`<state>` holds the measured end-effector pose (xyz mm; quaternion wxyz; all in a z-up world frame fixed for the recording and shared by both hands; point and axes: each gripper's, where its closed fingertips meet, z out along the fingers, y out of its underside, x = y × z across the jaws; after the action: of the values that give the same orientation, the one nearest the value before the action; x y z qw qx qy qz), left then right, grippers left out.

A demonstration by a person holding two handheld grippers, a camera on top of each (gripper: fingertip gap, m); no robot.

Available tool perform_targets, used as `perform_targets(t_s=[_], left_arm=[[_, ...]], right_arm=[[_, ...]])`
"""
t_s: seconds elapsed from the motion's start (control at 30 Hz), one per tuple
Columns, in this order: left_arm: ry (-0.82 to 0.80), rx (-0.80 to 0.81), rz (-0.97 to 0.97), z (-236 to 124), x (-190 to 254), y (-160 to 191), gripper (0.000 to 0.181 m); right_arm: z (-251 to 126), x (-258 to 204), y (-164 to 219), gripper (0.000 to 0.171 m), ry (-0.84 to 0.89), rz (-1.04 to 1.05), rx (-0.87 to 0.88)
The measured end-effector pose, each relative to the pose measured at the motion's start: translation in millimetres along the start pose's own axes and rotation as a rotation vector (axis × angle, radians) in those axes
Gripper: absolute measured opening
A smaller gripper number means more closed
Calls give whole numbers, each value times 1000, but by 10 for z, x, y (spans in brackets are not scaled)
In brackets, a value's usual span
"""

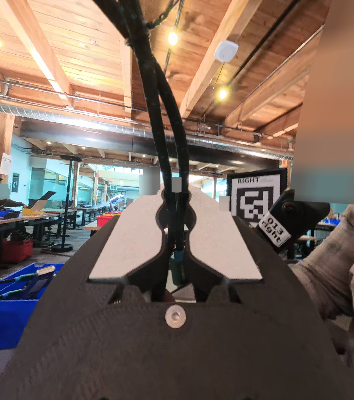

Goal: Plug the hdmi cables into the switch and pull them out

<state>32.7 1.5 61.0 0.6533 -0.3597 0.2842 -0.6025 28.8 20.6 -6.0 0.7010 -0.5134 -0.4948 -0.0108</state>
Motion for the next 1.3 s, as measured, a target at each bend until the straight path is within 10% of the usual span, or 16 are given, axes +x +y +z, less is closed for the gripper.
perform_targets(t_s=[0.6, 1.3], left_arm=[[-102, -189, 206, 39, -86, 213, 23], [-44, -593, 379, -129, -105, 780, 47]], right_arm=[[-18, 255, 213, 9, 0, -53, -48], [-189, 60, -128, 8, -789, 458, -10]])
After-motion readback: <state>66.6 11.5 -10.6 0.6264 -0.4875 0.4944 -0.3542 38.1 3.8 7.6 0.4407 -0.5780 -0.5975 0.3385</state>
